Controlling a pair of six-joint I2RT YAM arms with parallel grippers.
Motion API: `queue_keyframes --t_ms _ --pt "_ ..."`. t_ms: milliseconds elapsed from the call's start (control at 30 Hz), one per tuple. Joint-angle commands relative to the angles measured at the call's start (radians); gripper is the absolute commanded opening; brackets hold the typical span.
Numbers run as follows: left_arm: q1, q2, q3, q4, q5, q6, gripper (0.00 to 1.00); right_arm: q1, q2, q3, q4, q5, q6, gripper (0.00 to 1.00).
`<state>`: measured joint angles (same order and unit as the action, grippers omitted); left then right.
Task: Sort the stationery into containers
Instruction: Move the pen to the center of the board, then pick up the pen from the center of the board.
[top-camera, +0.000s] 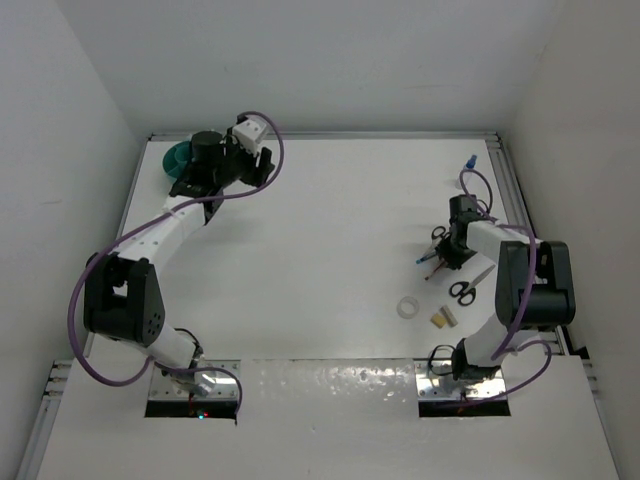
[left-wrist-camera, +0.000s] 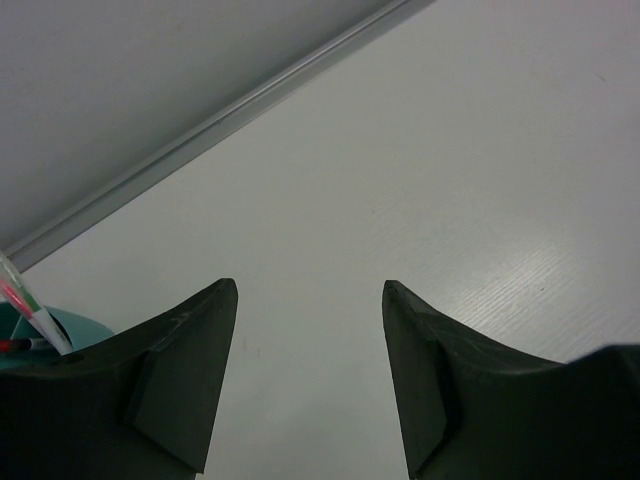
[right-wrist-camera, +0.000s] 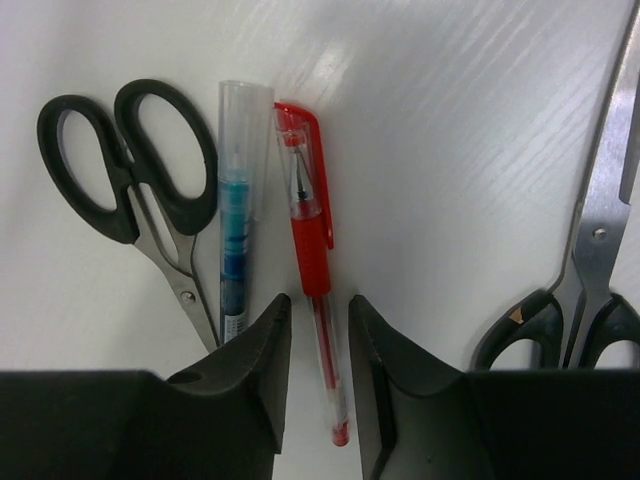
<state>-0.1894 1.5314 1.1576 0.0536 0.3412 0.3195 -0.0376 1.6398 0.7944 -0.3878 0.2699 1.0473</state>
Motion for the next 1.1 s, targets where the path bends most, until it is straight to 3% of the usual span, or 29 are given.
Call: queue_keyframes --t_ms 0,100,133,233,367,500,600,700,833,933,1067 --pt "0.015 -0.03 0.014 0.066 -0.013 -0.014 0.58 0.007 0.048 -0.087 -0.073 -0.041 0.057 0.28" --pt "0.025 -0.036 0.011 0.075 -0.03 -0.014 0.58 0.002 0.034 -0.101 -0.065 -0.032 0.071 0.21" --pt "0.028 -0.037 0.011 0.078 -0.034 -0.014 0.58 -0.001 0.031 -0.11 -0.062 -0.035 0.072 0.12" --pt "0.033 -0.043 0.01 0.086 -0.038 -0.013 0.58 -0.018 0.011 -0.139 -0.04 -0.044 0.068 0.01" --pt "0.034 -0.051 0.011 0.088 -0.03 -0.013 0.58 -0.024 -0.069 -0.167 -0.042 0.005 0.042 0.0" --pt "0.038 -0.056 0.014 0.08 0.015 -0.026 0.58 0.022 -0.225 -0.146 -0.054 0.172 -0.045 0.0" --pt "0.038 -0.059 0.025 0.08 0.088 -0.069 0.59 0.083 -0.371 -0.112 -0.014 0.297 -0.173 0.0" --pt "0.038 -0.06 0.033 0.089 0.227 -0.146 0.63 0.133 -0.515 -0.1 0.07 0.348 -0.41 0.0" --pt "0.018 -0.066 0.022 0.12 0.36 -0.247 0.69 0.24 -0.584 -0.084 0.231 0.261 -0.659 0.0" --pt "-0.03 -0.066 0.016 0.158 0.407 -0.308 0.72 0.318 -0.549 -0.034 0.38 -0.043 -0.768 0.0" --pt "-0.067 -0.06 0.02 0.23 0.449 -0.45 0.74 0.427 -0.442 0.041 0.633 -0.293 -0.797 0.0"
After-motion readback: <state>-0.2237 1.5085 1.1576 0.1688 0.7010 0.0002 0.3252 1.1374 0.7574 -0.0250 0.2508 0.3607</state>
